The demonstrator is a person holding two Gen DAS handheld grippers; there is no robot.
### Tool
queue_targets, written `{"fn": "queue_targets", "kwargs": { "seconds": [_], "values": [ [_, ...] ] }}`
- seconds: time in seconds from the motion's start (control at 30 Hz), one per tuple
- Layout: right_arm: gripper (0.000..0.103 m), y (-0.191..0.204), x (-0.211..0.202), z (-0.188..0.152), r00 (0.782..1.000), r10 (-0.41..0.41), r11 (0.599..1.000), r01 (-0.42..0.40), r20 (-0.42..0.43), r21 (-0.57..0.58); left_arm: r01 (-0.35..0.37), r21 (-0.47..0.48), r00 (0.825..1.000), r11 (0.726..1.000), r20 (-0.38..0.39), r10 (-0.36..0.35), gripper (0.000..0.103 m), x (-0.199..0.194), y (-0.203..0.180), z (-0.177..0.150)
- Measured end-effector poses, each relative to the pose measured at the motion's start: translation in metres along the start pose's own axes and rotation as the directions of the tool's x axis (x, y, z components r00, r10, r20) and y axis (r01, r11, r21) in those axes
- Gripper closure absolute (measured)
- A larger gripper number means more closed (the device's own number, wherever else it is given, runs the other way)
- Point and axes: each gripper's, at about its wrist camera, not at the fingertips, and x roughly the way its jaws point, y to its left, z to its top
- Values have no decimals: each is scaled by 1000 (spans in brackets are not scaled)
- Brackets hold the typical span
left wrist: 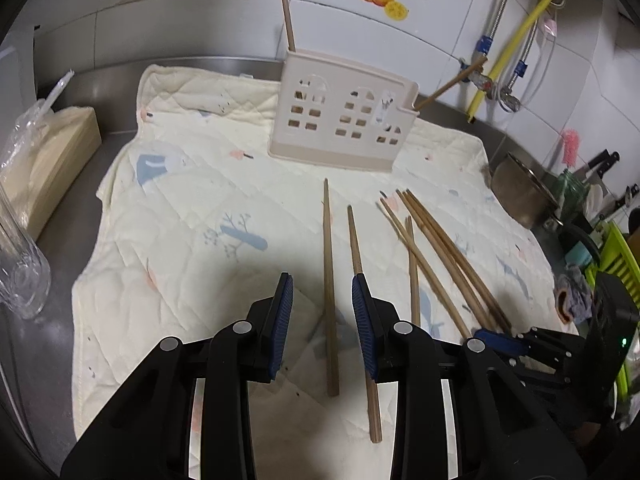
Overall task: Organize utensils
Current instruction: 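Close the left tool on a chopstick while the right tool grasps another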
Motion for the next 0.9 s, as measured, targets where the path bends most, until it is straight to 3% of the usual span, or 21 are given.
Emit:
{"fn": "queue_targets", "kwargs": {
  "seconds": [0.4,0.67,0.77,0.9],
  "values": [
    [95,-1,7,-3,1000,-21,1000,21,-11,15,33,38,998,999,-62,-30,75,15,-11,-23],
    [97,0,2,-2,999,-46,999,46,9,-6,12,50,995,999,-95,-7,75,34,-12,-25],
    [97,-2,-4,1,999,-48,999,48,22,-10,2,58,995,998,-104,4,83,42,-12,-25],
    [97,-2,-16,8,997,-50,999,51,55,-18,-1,53,993,999,-114,7,84,49,-11,-26]
  ]
}}
